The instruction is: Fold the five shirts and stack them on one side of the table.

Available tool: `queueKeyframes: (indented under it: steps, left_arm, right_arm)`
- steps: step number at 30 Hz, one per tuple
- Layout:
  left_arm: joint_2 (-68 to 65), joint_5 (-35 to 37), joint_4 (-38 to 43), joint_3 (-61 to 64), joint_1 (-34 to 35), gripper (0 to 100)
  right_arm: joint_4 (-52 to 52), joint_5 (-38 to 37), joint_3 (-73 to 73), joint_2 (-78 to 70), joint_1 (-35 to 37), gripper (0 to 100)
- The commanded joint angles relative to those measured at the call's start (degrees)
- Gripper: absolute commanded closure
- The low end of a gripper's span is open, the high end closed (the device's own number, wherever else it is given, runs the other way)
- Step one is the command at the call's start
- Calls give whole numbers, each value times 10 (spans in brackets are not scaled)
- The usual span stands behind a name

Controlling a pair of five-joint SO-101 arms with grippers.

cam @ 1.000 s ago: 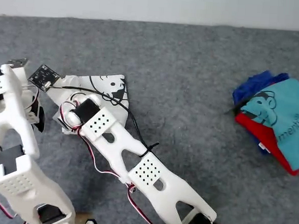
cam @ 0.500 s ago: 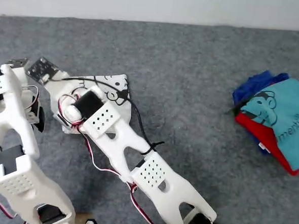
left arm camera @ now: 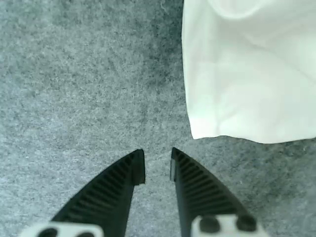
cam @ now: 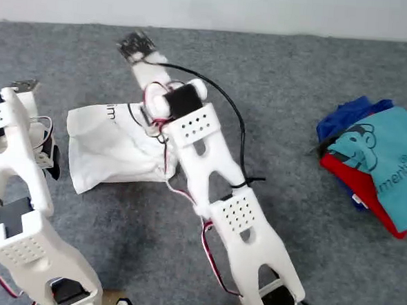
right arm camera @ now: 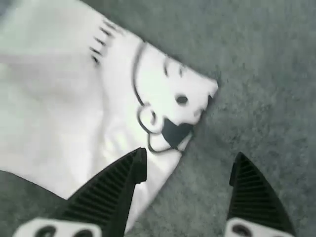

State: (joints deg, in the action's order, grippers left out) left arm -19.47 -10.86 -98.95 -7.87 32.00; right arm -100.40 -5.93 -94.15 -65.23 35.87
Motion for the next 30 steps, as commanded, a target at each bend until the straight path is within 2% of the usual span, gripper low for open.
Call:
queueKeyframes:
  steps: [1,7,19,22,27,30]
  left_arm:
    - [34,-6,-14,-16,4,899]
    - [33,-6,-14,-16,4,899]
    - [30,-6,-14,-16,4,899]
    - [31,-6,-14,-16,4,899]
    - [30,-6,-14,-16,4,899]
    - [30,-6,-14,-16,4,899]
  right_arm:
    - [-25,4,-20,-26,-15,721]
    - [-11,6,-21,-95,7,721]
    - [38,2,-21,-167,7,724]
    - [38,-25,-21,-171,7,788]
    - [36,-41,-21,-172,20,993]
    - [33,-43,-21,-171,20,967]
